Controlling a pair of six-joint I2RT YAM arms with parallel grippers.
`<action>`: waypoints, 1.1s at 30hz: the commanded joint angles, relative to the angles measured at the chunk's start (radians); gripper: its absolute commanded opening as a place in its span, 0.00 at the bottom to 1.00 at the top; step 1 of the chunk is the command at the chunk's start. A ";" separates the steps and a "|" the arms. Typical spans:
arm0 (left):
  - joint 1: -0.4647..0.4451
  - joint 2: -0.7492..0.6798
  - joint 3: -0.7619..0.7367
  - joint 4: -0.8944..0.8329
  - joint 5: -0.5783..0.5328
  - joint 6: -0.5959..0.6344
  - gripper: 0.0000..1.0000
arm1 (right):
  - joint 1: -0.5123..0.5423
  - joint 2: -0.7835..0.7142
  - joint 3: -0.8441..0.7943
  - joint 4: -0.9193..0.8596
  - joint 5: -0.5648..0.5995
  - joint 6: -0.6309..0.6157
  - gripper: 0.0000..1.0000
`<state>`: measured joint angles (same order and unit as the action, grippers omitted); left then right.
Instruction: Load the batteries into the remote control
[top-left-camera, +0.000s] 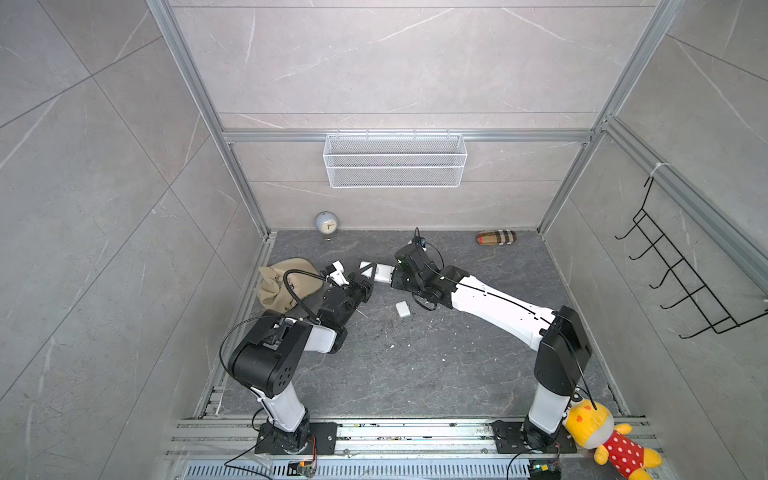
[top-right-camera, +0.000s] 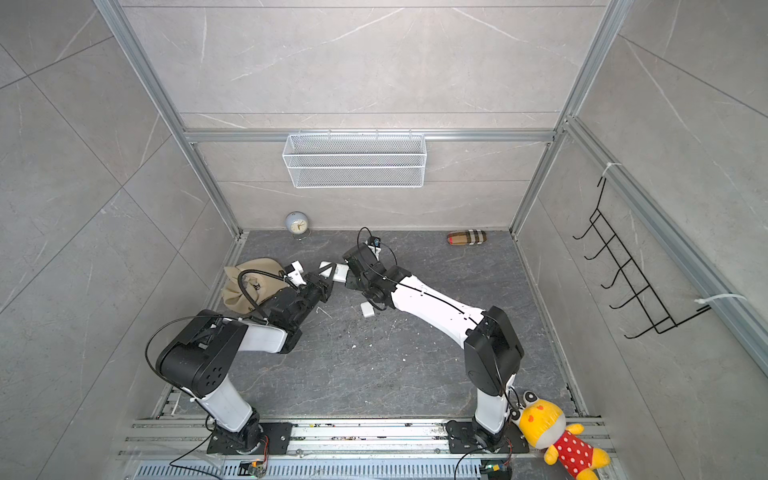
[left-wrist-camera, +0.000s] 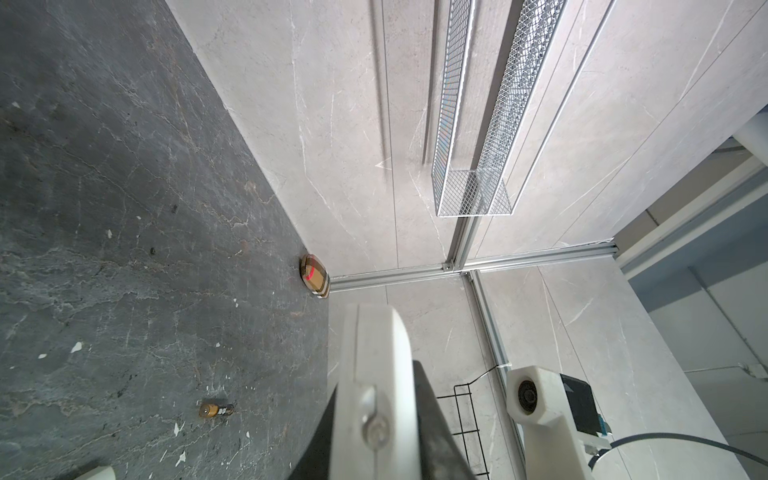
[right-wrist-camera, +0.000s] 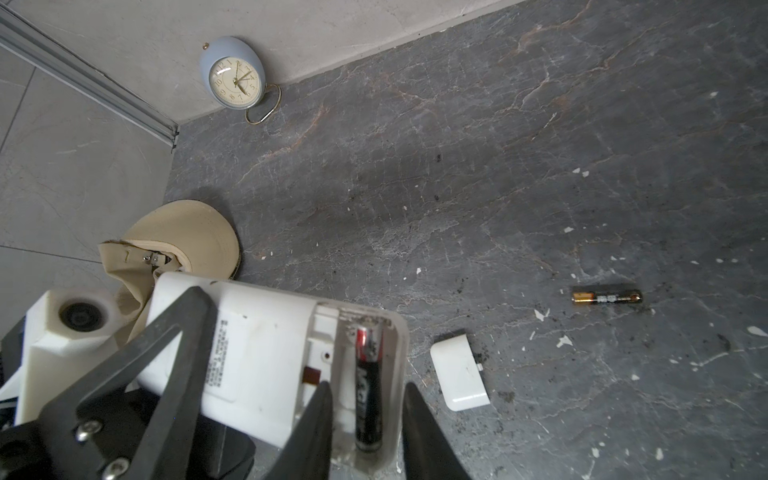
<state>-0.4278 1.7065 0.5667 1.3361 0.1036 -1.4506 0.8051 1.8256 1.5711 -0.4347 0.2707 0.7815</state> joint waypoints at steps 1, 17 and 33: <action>-0.003 -0.030 0.020 0.080 -0.025 -0.004 0.02 | 0.004 -0.075 0.019 -0.051 0.029 -0.006 0.42; -0.004 -0.025 0.020 0.080 -0.088 -0.056 0.01 | -0.140 -0.226 -0.317 0.469 -0.253 0.544 0.89; -0.015 -0.018 0.028 0.080 -0.097 -0.062 0.00 | -0.119 -0.074 -0.477 0.896 -0.300 1.040 0.96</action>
<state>-0.4389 1.7065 0.5667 1.3373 0.0261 -1.5192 0.6636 1.7145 1.1160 0.3611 -0.0162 1.6909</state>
